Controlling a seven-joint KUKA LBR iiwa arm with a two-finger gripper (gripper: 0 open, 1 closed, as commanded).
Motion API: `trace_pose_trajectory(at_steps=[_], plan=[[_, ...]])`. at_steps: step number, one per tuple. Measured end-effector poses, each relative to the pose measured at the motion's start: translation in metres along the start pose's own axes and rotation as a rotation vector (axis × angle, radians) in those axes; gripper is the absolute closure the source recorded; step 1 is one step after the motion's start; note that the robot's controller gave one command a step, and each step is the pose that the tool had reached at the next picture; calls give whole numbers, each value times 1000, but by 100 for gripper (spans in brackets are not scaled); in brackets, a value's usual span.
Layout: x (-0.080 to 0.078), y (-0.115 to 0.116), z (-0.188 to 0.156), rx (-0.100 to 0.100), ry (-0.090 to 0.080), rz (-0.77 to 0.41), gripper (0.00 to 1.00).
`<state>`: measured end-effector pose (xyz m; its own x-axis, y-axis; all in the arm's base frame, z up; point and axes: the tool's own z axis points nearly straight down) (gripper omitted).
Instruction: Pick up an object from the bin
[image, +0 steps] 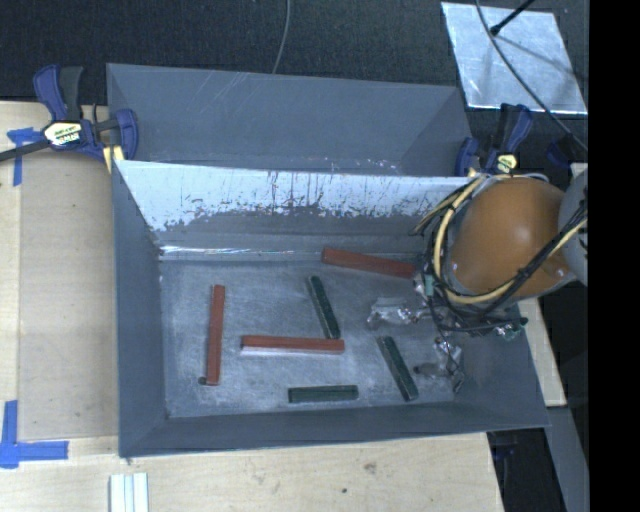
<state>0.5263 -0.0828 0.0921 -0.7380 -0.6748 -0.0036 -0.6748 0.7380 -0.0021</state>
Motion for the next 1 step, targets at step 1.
trace_pose_trajectory(at_steps=[1], plan=[[47,-10,22,-2,2,-257,100]])
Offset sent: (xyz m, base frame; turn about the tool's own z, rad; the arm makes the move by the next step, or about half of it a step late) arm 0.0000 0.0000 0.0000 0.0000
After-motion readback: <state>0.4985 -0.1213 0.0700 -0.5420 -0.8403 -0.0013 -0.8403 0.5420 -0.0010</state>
